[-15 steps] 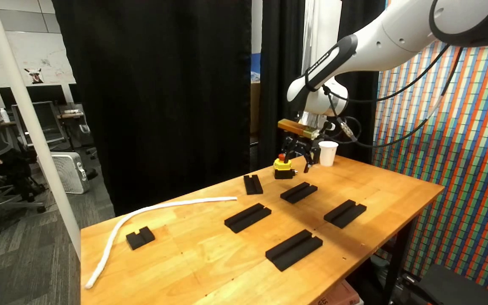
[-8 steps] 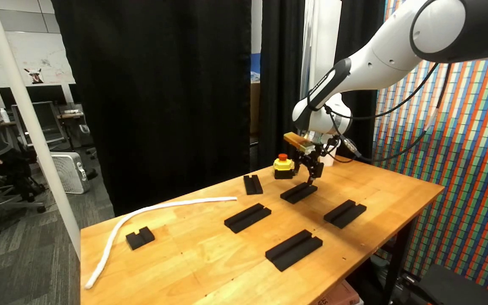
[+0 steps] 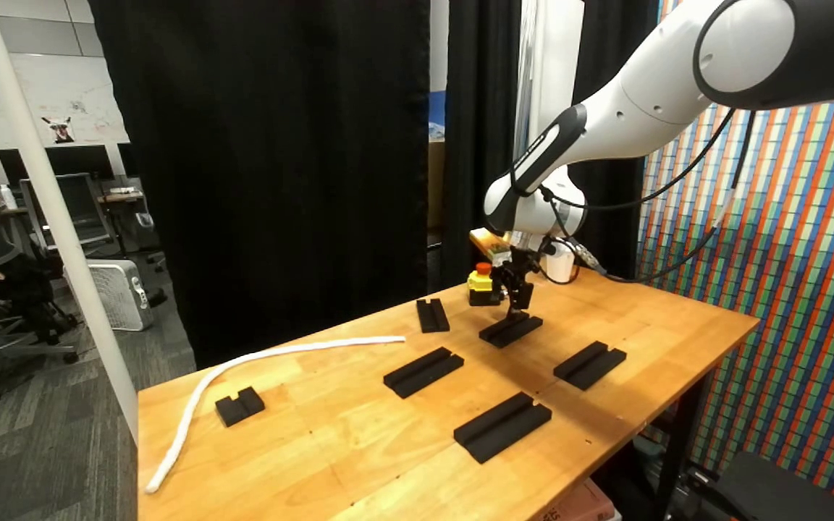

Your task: Connect four black pieces together

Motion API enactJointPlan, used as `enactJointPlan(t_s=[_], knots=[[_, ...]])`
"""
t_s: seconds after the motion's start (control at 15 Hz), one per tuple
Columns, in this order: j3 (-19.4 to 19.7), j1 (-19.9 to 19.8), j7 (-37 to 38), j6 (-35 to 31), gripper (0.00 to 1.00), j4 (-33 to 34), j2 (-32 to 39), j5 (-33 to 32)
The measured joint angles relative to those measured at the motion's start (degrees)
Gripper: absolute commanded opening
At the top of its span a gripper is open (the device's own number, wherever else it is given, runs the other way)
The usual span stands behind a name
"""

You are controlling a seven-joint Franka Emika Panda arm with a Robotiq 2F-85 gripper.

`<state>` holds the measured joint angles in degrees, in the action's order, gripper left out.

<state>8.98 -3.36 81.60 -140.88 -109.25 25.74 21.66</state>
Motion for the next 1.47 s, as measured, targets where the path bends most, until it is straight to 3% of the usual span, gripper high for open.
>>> enactJointPlan(t_s=[0.53,1.47], knots=[[-0.76,1.66,-2.24,5.04,1.0,-0.01,-0.6,-7.68],[-0.96,0.81,-14.22,7.4,1.0,-0.23,0.0,-9.43]])
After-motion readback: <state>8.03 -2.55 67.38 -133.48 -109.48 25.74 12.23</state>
